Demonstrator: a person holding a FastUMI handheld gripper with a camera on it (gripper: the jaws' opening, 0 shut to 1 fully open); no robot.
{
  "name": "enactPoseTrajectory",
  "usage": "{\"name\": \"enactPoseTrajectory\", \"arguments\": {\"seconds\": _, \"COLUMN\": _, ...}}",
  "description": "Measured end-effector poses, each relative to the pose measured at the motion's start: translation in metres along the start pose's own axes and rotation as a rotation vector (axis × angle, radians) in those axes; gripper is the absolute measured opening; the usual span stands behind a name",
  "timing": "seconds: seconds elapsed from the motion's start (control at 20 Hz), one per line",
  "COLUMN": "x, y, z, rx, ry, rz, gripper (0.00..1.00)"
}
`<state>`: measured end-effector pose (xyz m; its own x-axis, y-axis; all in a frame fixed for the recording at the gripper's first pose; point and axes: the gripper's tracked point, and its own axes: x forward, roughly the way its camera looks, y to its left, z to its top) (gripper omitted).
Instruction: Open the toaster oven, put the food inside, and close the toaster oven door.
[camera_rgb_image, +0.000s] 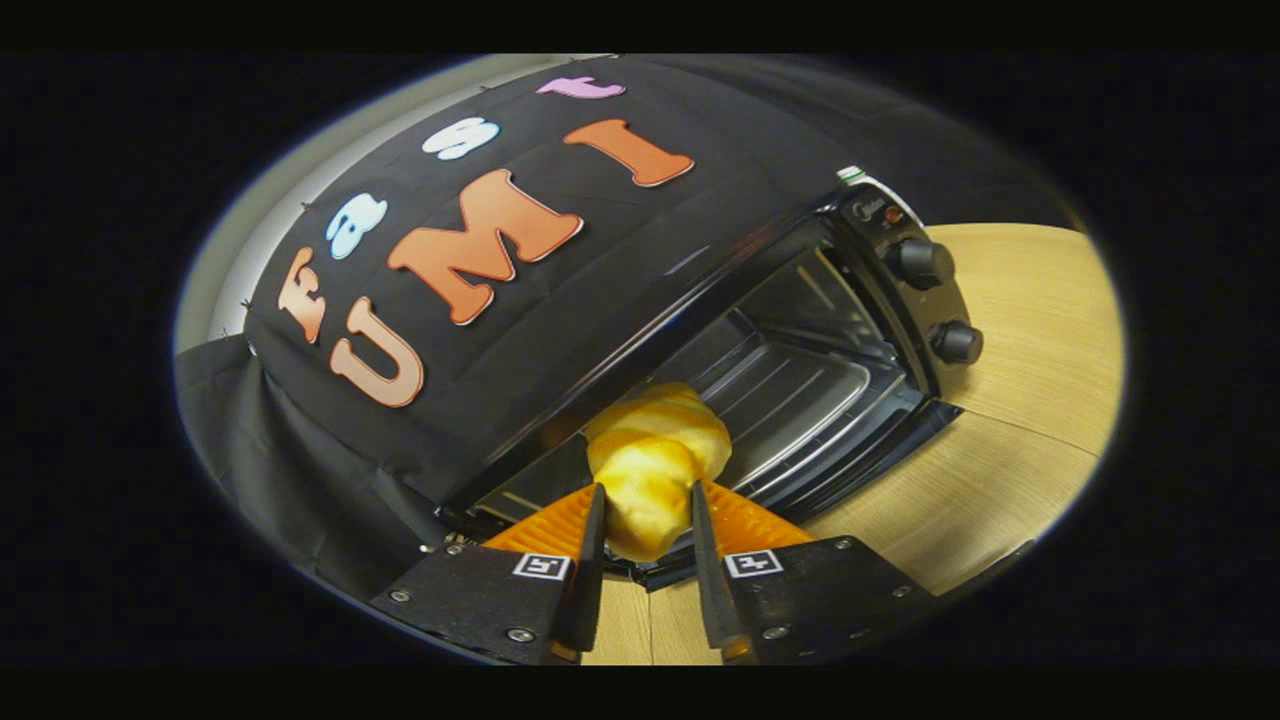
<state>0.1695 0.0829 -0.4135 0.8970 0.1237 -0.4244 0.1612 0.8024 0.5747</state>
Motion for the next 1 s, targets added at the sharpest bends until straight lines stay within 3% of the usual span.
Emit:
{"name": "enactPoseTrajectory", "arguments": {"seconds": 0.3, "x": 0.036, "y": 0.001, "z": -0.002, "rx": -0.005, "ry": -0.009, "rz": 0.010, "gripper": 0.42}}
{"name": "enactPoseTrajectory", "arguments": {"seconds": 0.35, "x": 0.037, "y": 0.002, "z": 0.000, "rx": -0.014, "ry": -0.012, "rz": 0.009, "gripper": 0.51}}
{"name": "enactPoseTrajectory", "arguments": {"seconds": 0.5, "x": 0.034, "y": 0.001, "z": 0.006, "rx": -0.050, "ry": -0.049, "rz": -0.003, "gripper": 0.61}}
{"name": "enactPoseTrajectory", "arguments": {"seconds": 0.75, "x": 0.014, "y": -0.004, "z": 0.010, "rx": -0.090, "ry": -0.063, "rz": -0.034, "gripper": 0.95}}
{"name": "enactPoseTrajectory", "arguments": {"seconds": 1.0, "x": -0.040, "y": -0.003, "z": 0.023, "rx": -0.177, "ry": -0.101, "rz": -0.057, "gripper": 0.99}}
